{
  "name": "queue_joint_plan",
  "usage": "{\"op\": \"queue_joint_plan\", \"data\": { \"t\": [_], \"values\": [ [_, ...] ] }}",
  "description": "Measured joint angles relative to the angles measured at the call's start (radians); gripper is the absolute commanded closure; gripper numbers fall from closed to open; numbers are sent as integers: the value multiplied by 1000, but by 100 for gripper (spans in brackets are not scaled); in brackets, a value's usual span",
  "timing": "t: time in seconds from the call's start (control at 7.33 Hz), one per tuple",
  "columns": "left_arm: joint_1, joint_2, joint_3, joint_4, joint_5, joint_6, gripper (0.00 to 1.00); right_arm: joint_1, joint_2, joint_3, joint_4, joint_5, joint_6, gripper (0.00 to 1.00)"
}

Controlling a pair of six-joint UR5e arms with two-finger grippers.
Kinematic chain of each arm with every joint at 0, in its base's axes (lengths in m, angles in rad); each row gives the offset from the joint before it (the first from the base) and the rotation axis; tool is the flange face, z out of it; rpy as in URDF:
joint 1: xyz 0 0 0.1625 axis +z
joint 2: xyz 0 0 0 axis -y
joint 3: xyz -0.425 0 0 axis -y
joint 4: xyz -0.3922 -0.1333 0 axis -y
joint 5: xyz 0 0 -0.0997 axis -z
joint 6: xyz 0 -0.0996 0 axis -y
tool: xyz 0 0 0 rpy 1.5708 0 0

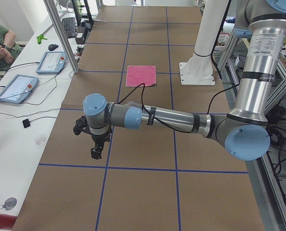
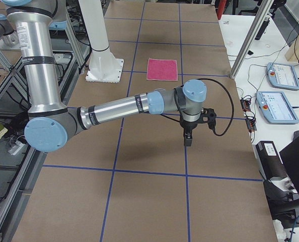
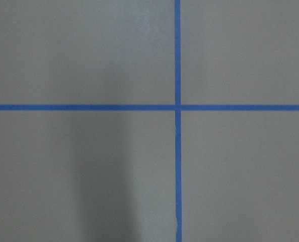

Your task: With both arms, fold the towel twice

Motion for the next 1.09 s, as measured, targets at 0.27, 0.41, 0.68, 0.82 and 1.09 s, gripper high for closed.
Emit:
{"op": "queue_joint_plan", "data": {
  "t": [0.27, 0.41, 0.68, 0.82, 1.09],
  "values": [
    [173, -54, -47, -142, -24, -334, 0, -57, 51, -5, 28, 18, 51, 0],
    [261, -79, -64, -234, -34, -573, 0, -72, 47, -11, 95, 38, 63, 0],
    [433, -121, -70, -452, -19, -1091, 0, -119, 44, -17, 209, 130, 148, 0],
    [518, -138, -74, -524, 28, -1299, 0, -169, 55, -17, 266, 152, 242, 0],
    [670, -154, -93, -570, 164, -1528, 0, -307, 71, -11, 443, 116, 599, 1]
  ]
}}
